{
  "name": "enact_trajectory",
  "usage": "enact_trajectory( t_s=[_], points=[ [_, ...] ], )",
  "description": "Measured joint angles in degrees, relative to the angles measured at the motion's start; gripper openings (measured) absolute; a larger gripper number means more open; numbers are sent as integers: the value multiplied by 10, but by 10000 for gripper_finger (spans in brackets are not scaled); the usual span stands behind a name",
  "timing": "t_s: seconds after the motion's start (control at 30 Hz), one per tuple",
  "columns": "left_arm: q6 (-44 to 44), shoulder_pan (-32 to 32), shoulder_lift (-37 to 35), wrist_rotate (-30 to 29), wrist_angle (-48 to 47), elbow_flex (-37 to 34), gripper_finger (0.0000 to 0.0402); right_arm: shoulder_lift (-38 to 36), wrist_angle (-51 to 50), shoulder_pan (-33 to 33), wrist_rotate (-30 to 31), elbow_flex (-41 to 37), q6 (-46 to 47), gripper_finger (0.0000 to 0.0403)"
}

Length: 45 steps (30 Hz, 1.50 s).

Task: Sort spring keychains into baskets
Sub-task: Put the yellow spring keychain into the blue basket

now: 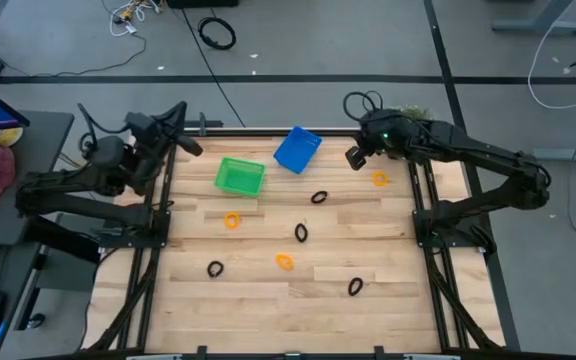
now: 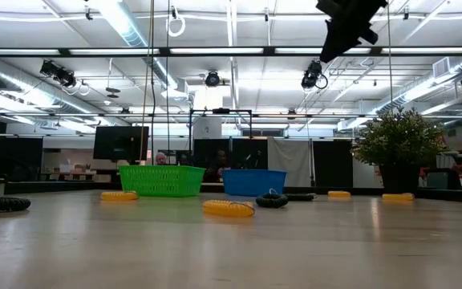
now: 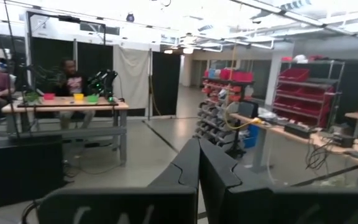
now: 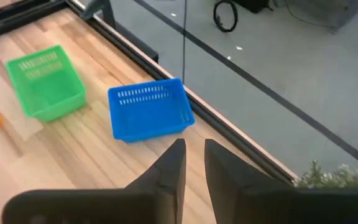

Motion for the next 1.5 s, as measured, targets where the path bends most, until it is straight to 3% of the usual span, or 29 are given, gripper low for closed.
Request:
enact_trajectory(
  t_s=[0.1, 0.33, 0.57, 0.7, 0.83, 1.03, 1.27, 1.5],
  points=[
    [9, 0, 3, -1, -9, 0, 5, 0, 9, 1, -9, 0, -39, 54],
    [9, 0, 10, 0, -10, 0, 5, 35, -4, -58, -175, 1, 26, 76],
    [9, 0, 10, 0, -11, 0, 5, 114, -61, -98, -243, 10, 59, 195],
    [8, 0, 10, 0, -12, 0, 5, 169, -125, -116, -258, 65, 49, 271],
    [-18, 0, 10, 0, -33, 0, 5, 230, -188, -126, -251, 138, 12, 310],
    [-69, 0, 10, 2, -90, 0, 5, 307, -226, -144, -224, 196, -52, 307],
    [-135, -3, 10, 7, -132, 0, 5, 366, -247, -172, -186, 197, -75, 287],
    [-138, -5, 10, 7, -137, 0, 5, 426, -242, -191, -182, 197, -82, 283]
  ],
)
